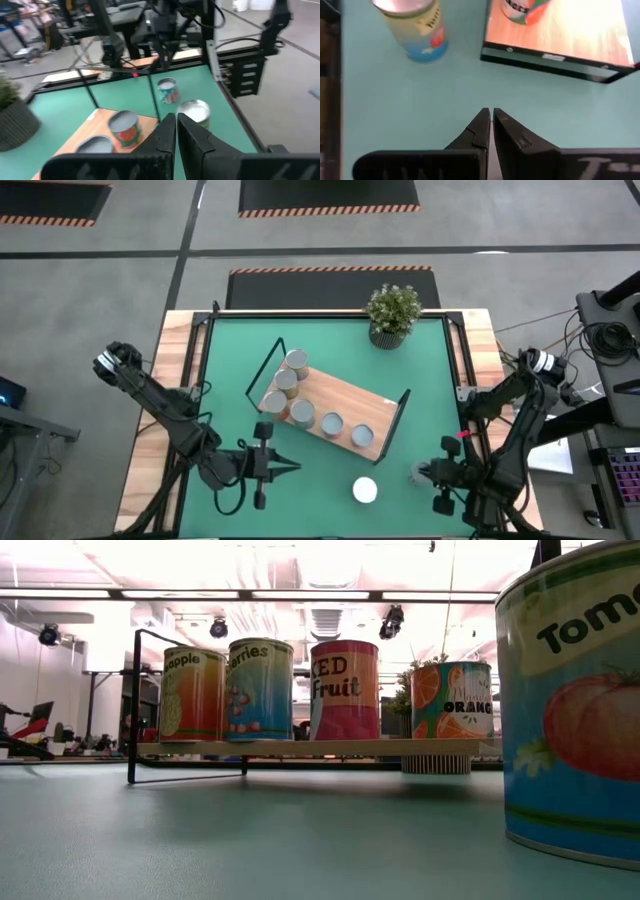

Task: Pick and place cans onto a shelf
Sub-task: Put the canned carrots on the shelf

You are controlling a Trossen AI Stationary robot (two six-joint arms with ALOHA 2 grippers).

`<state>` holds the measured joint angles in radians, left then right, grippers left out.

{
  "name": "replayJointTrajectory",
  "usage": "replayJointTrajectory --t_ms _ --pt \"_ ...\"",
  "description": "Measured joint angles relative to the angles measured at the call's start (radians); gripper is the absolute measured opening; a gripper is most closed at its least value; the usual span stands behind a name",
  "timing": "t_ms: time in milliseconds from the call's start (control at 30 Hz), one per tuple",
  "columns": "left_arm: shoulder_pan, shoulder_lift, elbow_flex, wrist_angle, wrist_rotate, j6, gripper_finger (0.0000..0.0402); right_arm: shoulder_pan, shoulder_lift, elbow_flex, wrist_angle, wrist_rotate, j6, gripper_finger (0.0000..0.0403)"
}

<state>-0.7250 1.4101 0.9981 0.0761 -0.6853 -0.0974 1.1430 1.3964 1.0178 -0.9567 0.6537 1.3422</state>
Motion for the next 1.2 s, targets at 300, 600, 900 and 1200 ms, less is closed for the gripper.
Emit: replayJointTrajectory --t_ms 300,600,900,1200 --pt "0.000 -0.001 0.000 -0.001 -0.032 0.002 0.0000 0.000 0.008 -0.027 0.012 -0.068 0.139 0.0064" --pt "0.000 -0.001 0.000 -0.004 -0.083 0.024 0.0000 0.000 0.066 -0.016 0.023 -0.072 0.134 0.0212" --pt "0.000 -0.001 0.000 -0.004 -0.094 0.037 0.0000 0.000 0.137 -0.017 0.012 -0.177 0.117 0.0349" --pt "0.000 -0.001 0.000 0.000 -0.094 0.037 0.0000 -0.002 0.156 -0.017 0.001 -0.181 0.106 0.0368"
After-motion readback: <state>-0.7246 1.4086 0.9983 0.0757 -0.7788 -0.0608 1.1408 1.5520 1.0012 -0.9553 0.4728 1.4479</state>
